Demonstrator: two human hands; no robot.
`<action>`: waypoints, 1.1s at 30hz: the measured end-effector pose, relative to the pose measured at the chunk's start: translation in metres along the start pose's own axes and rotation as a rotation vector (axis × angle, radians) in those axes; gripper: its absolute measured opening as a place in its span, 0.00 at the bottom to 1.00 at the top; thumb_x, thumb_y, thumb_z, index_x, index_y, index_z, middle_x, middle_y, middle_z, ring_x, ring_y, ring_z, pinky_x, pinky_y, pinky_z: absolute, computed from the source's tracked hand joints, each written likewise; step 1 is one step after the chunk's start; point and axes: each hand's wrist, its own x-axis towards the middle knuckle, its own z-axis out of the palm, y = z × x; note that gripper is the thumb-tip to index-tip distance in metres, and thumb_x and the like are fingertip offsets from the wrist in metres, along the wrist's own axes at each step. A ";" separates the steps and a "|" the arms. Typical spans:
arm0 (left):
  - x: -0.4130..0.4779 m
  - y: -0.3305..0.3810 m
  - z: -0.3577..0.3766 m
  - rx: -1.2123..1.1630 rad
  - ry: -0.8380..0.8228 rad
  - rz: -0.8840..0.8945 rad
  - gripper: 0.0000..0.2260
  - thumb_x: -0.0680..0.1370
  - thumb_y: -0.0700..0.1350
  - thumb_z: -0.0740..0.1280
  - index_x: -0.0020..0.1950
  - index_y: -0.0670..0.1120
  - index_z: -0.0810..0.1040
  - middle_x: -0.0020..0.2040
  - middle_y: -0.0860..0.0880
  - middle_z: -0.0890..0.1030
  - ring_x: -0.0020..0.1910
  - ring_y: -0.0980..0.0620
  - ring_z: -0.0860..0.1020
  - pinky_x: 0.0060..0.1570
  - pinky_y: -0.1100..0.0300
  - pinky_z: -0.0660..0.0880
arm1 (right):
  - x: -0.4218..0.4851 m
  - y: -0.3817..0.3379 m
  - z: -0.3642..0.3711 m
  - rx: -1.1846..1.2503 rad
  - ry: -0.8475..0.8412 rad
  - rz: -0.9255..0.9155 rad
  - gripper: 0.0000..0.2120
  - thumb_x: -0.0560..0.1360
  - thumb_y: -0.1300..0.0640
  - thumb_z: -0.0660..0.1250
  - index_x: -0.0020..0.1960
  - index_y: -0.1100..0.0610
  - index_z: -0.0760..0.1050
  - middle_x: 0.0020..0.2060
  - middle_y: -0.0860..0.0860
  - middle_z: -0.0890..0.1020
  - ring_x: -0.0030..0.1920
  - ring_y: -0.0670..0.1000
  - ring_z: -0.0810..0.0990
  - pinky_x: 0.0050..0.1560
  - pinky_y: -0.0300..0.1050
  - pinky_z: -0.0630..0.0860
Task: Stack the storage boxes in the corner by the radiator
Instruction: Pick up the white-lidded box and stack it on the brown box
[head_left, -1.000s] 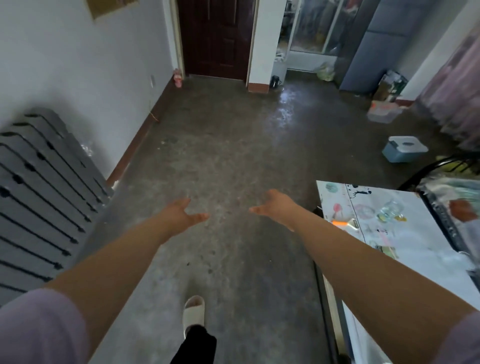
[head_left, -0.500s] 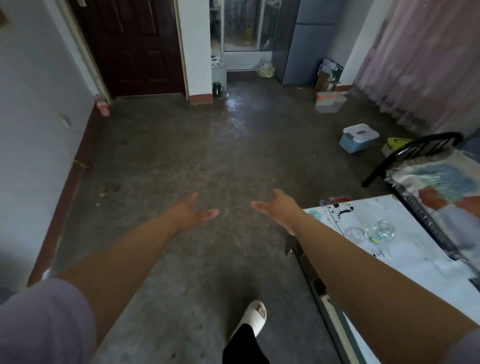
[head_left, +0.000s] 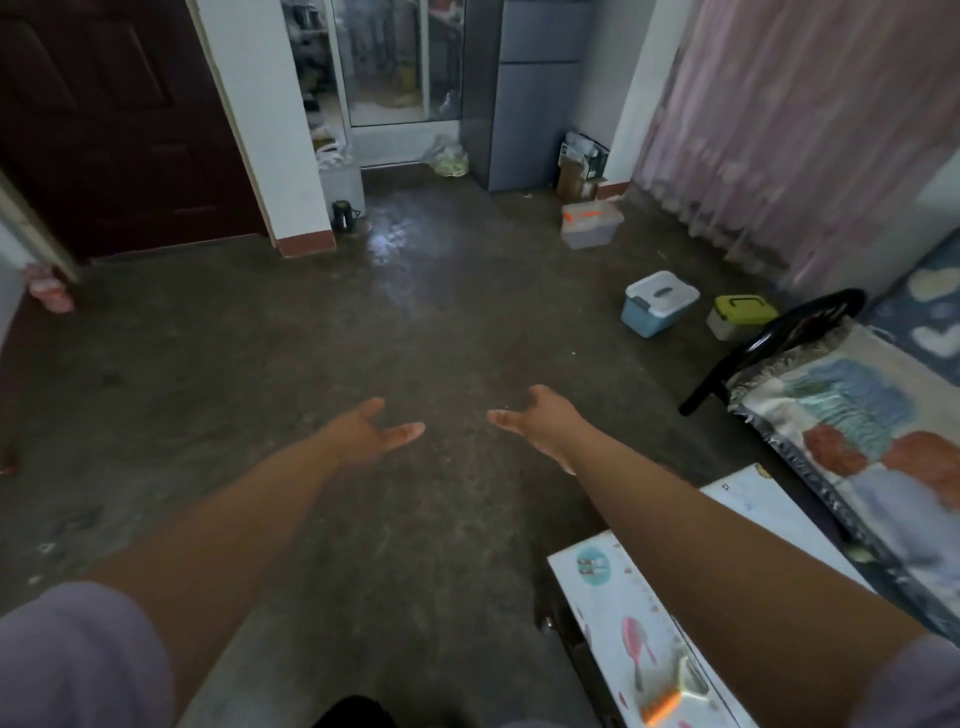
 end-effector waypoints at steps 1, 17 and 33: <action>0.014 0.008 -0.002 0.017 -0.013 0.007 0.42 0.70 0.62 0.69 0.78 0.46 0.57 0.77 0.47 0.63 0.75 0.48 0.63 0.70 0.59 0.60 | 0.014 -0.003 -0.007 0.001 -0.001 0.007 0.47 0.71 0.42 0.71 0.79 0.60 0.52 0.76 0.59 0.63 0.73 0.60 0.66 0.72 0.54 0.66; 0.403 0.236 -0.081 0.085 -0.193 0.163 0.42 0.70 0.62 0.70 0.78 0.49 0.57 0.77 0.46 0.62 0.74 0.44 0.63 0.70 0.53 0.62 | 0.356 -0.079 -0.160 0.178 0.203 0.307 0.44 0.69 0.38 0.72 0.77 0.54 0.58 0.75 0.56 0.65 0.71 0.59 0.69 0.64 0.52 0.70; 0.687 0.553 0.073 0.123 -0.380 0.193 0.42 0.69 0.64 0.70 0.77 0.54 0.57 0.77 0.47 0.61 0.73 0.43 0.65 0.68 0.45 0.64 | 0.617 0.006 -0.448 0.266 0.330 0.430 0.45 0.68 0.38 0.73 0.76 0.56 0.59 0.73 0.56 0.68 0.69 0.57 0.72 0.64 0.51 0.72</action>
